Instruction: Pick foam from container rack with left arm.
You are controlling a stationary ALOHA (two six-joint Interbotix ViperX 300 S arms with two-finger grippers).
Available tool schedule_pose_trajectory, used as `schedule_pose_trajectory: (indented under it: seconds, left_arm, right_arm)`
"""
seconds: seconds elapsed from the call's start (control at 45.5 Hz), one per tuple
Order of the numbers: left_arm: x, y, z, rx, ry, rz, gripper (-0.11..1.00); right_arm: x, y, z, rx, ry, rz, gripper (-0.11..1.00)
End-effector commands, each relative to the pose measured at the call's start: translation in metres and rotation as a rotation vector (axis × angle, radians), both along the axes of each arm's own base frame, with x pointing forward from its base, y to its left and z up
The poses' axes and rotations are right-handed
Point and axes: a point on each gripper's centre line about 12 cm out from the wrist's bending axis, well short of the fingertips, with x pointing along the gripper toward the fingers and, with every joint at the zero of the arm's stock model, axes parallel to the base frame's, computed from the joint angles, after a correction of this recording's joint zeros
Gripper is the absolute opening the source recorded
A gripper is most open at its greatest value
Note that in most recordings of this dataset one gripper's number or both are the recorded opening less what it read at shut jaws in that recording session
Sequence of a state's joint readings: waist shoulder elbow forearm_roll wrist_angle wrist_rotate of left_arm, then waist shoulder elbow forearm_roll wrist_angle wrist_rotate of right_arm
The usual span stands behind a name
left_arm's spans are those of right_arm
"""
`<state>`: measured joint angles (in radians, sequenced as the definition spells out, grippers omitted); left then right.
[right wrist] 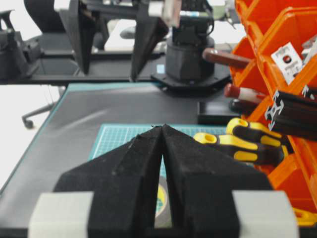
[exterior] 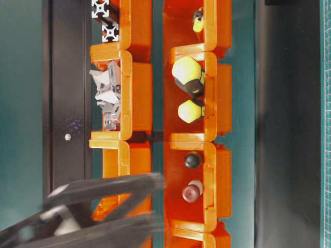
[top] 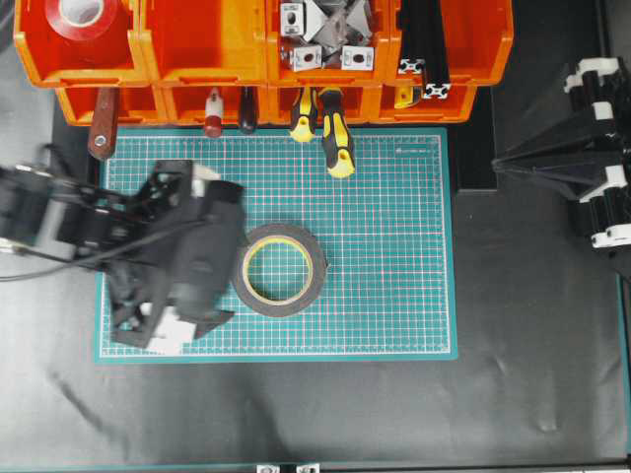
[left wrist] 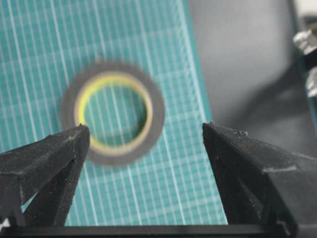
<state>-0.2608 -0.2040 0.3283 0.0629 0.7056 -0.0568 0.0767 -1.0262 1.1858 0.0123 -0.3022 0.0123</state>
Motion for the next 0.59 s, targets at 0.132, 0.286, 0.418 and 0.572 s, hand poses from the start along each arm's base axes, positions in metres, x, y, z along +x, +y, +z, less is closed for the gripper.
schedule_pose_trajectory:
  seconds: [0.132,0.286,0.418,0.572]
  left_arm:
    - [-0.039,0.002,0.046,-0.042,-0.264,-0.058,0.87]
    - [-0.068,0.009,0.055,-0.068,-0.361,-0.061,0.87]
    - [-0.097,0.018,0.065,-0.086,-0.447,-0.062,0.87]
    - [-0.128,0.029,0.070,-0.104,-0.524,-0.056,0.86]
  right_arm:
    - [0.000,0.000,0.016,0.005,-0.029,0.001,-0.01]
    - [0.000,0.000,0.016,0.005,-0.030,0.001,-0.01]
    - [0.000,0.000,0.017,0.006,-0.033,0.001,-0.01]
    - [0.000,0.000,0.017,0.006,-0.033,0.001,-0.01]
